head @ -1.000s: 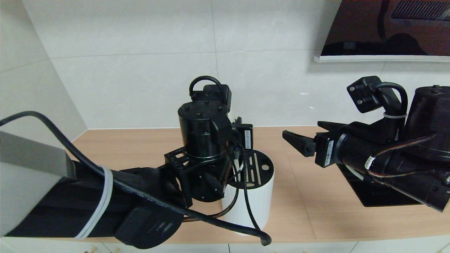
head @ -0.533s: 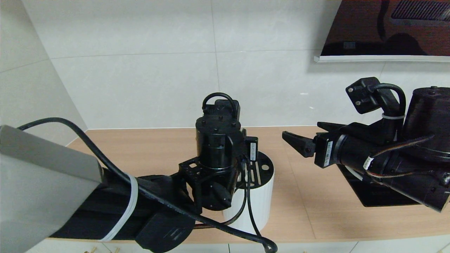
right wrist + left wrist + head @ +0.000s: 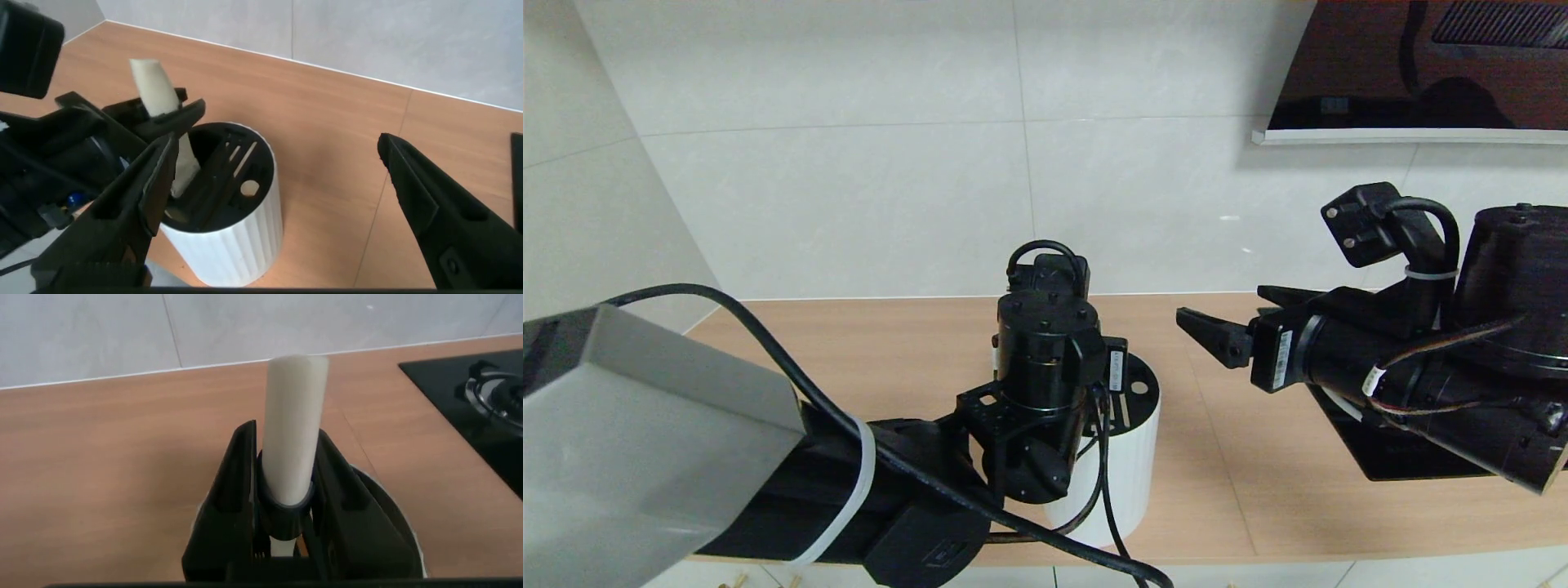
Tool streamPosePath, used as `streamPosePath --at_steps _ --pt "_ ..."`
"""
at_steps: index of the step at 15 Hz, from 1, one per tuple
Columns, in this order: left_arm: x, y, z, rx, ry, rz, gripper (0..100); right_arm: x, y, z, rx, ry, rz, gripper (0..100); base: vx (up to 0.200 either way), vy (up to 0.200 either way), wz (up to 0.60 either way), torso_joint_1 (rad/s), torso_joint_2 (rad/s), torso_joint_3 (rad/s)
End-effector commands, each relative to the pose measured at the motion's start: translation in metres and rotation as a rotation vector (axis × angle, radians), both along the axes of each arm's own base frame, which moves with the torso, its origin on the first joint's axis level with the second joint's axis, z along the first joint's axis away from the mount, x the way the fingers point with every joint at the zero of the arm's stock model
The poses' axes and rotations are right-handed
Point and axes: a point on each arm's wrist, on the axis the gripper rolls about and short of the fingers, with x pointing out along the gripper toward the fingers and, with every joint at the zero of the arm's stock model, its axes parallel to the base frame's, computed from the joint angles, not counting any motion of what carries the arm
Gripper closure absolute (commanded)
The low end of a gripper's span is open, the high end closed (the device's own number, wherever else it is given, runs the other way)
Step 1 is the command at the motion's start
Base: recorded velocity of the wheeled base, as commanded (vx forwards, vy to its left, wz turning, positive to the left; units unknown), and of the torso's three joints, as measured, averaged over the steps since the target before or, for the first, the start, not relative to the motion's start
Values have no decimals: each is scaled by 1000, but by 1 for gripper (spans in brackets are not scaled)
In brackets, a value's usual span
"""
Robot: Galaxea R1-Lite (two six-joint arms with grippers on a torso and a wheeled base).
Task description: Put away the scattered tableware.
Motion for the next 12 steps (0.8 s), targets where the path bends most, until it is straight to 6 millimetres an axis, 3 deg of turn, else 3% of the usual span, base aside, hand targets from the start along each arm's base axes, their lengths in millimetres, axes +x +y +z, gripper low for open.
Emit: streamPosePath --at_steps 1,9,12 --pt "0 0 0 -1 -1 1 0 0 0 -1 -1 1 0 0 0 0 0 0 0 0" --pt "-2 2 8 -28 -18 3 0 0 0 -1 -2 3 0 0 0 0 0 0 0 0" --pt "-21 23 52 -150 -124 -20 0 -2 -2 3 8 -9 -1 0 0 0 0 0 0 0"
